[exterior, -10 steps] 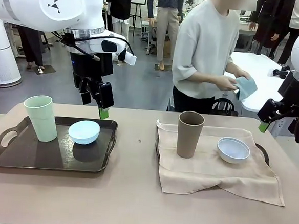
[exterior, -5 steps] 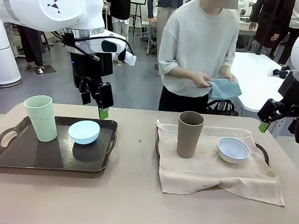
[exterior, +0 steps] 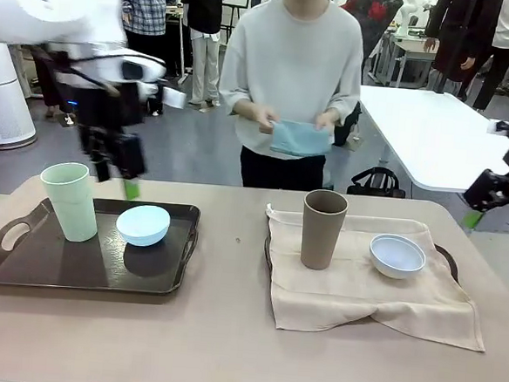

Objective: Set up a tray with a mat and arrange the tableware.
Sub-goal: Pick up the Picnic Bowl and Reusable plastic cup from the Handle tray in front of the human's position and hold them in the air.

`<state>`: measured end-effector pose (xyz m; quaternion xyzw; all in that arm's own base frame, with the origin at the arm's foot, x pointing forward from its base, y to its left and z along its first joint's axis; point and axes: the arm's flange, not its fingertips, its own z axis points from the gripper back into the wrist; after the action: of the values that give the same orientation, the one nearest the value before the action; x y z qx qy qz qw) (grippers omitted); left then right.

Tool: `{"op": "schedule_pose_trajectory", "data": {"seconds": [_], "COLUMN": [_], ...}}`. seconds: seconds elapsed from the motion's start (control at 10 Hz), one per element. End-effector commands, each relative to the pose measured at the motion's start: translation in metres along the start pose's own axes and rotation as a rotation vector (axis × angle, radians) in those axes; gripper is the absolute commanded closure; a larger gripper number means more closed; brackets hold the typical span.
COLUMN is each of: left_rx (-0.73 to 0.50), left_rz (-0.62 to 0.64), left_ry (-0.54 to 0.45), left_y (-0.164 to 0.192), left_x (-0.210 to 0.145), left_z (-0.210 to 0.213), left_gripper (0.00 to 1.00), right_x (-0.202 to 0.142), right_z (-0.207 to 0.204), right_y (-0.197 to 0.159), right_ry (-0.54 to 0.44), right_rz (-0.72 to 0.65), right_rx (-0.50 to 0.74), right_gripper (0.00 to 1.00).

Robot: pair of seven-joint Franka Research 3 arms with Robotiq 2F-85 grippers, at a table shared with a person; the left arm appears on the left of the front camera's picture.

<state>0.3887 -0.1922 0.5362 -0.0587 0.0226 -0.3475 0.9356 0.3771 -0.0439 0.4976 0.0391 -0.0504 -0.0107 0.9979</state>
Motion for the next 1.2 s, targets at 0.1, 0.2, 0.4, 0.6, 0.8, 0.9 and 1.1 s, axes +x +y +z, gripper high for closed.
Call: {"op": "schedule_pose_trajectory", "data": {"seconds": [0.1, 0.2, 0.4, 0.6, 0.8, 0.9, 1.1], "left_rx": [-0.110, -0.147, -0.297, -0.478, -0.632, -0.717, -0.794], "left_rz": [0.162, 0.222, 0.292, 0.269, 0.262, 0.248, 0.277], "left_ry": [-0.200, -0.302, -0.484, -0.590, -0.660, -0.712, -0.787], "left_y": [0.066, 0.094, 0.138, 0.173, 0.200, 0.214, 0.230], "left_x": [-0.097, -0.124, -0.174, -0.207, -0.225, -0.231, -0.253], "left_z": [0.040, 0.045, 0.036, 0.025, 0.016, 0.005, -0.006], "left_gripper": [0.00, 0.00, 0.00, 0.00, 0.00, 0.00, 0.00], "right_x": [-0.013, -0.015, -0.018, -0.022, -0.029, -0.031, -0.040], "right_z": [0.018, 0.021, 0.027, 0.029, 0.022, 0.016, 0.016], "right_y": [-0.044, -0.063, -0.100, -0.135, -0.160, -0.169, -0.182], "right_ry": [0.034, 0.028, 0.015, 0.021, 0.035, 0.036, 0.016], "right_rz": [-0.136, -0.183, -0.281, -0.359, -0.394, -0.399, -0.432], "right_rx": [0.086, 0.168, 0.376, 0.611, 0.795, 0.833, 0.908], "right_gripper": [0.00, 0.00, 0.00, 0.00, 0.00, 0.00, 0.00]}}
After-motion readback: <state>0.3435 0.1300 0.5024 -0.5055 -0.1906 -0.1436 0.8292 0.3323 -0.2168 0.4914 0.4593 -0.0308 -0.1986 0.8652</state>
